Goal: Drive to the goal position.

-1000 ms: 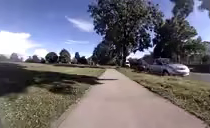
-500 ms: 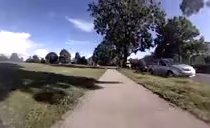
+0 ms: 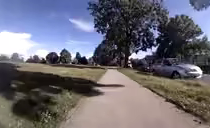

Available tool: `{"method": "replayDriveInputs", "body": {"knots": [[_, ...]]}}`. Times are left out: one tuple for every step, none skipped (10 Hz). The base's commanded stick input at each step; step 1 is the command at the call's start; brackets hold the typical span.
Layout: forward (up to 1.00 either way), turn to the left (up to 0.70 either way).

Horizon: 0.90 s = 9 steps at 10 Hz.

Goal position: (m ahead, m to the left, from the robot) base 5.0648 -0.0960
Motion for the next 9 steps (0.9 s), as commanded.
{"method": "replayDriveInputs", "body": {"knots": [[1.00, 0.00], [1.00, 0.00], [1.00, 0.00], [1.00, 0.00], [1.00, 0.00], [1.00, 0.00], [1.00, 0.00], [1.00, 0.00], [1.00, -0.01]]}}
